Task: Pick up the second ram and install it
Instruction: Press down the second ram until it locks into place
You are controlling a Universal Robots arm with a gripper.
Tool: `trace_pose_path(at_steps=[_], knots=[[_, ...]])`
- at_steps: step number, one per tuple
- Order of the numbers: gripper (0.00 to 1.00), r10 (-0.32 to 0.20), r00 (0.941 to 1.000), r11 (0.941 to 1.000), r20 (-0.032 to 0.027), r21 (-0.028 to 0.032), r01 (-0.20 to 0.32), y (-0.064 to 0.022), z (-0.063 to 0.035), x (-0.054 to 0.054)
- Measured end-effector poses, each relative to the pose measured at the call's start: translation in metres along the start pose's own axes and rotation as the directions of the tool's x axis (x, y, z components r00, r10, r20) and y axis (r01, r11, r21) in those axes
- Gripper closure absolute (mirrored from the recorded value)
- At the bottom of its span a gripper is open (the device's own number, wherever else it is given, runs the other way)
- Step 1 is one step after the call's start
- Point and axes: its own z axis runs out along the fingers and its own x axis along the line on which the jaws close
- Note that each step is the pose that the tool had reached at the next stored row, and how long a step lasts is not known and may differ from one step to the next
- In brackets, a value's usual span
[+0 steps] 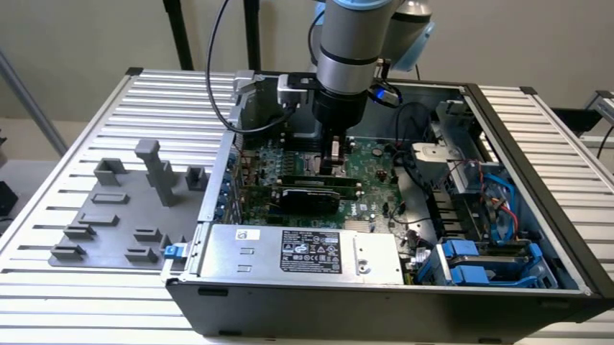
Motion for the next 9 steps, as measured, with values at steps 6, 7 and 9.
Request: trace_pose_path(at_steps=[6,7,9], knots=[[0.89,0.0,1.0,1.0,0.0002,0.0016,0.0,0.0036,0.0065,0.0],[0.89,0.0,1.0,1.0,0.0001,0.0016,0.0,0.0037,0.0079,0.0],[0.89,0.0,1.0,1.0,0.0002,0.0017,0.0,0.0037,0.0113,0.0]])
